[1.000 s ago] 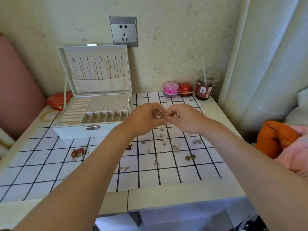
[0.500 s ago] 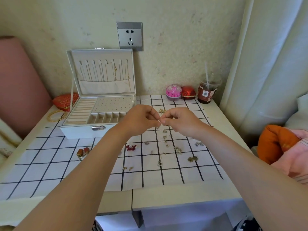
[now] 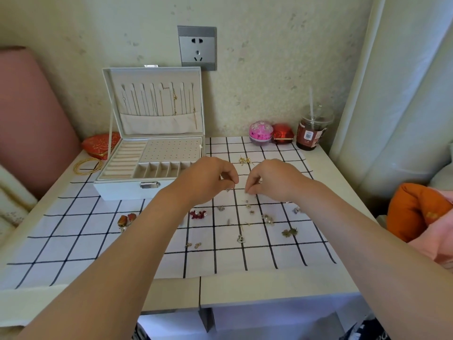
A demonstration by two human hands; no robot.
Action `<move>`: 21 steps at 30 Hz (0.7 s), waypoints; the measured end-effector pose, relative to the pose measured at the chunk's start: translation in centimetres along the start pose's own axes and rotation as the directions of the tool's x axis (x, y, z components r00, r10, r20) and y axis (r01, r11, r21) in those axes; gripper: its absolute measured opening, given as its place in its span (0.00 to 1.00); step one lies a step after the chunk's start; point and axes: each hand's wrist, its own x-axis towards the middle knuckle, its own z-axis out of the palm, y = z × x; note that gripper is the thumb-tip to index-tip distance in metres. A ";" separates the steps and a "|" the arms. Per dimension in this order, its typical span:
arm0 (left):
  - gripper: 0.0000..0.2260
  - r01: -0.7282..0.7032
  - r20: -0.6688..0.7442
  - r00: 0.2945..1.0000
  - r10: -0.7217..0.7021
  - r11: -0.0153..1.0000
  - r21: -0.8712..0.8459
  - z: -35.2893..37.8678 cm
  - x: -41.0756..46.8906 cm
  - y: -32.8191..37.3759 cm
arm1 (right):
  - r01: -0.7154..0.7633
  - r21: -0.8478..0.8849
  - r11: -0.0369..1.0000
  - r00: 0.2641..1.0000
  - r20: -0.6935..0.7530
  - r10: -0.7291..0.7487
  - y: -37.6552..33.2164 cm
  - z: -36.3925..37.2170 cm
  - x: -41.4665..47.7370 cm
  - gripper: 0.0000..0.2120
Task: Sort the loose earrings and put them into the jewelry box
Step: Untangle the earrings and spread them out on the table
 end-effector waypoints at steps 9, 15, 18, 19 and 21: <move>0.07 0.040 0.086 0.996 -0.030 0.993 -0.109 -1.7 -4.1 -1.2 | 0.054 0.162 0.985 0.997 -0.055 -0.046 -2.8 0.0 -1.1 0.02; 0.08 0.125 0.174 0.979 -0.106 0.987 -0.103 -3.3 -7.9 -2.7 | 0.106 0.204 0.973 0.994 0.015 -0.112 -6.3 1.3 -1.6 0.03; 0.07 0.187 0.210 0.964 -0.165 0.978 -0.090 -4.5 -9.8 -3.7 | 0.139 0.180 0.974 0.987 0.061 -0.152 -8.3 2.1 -1.6 0.02; 0.07 0.208 0.229 0.956 -0.182 0.973 -0.098 -5.0 -10.5 -4.0 | 0.148 0.175 0.973 0.984 0.075 -0.163 -9.0 2.3 -1.5 0.02; 0.06 0.255 0.269 0.939 -0.214 0.958 -0.128 -5.7 -11.8 -4.5 | 0.159 0.165 0.973 0.980 0.096 -0.177 -10.2 2.8 -1.4 0.02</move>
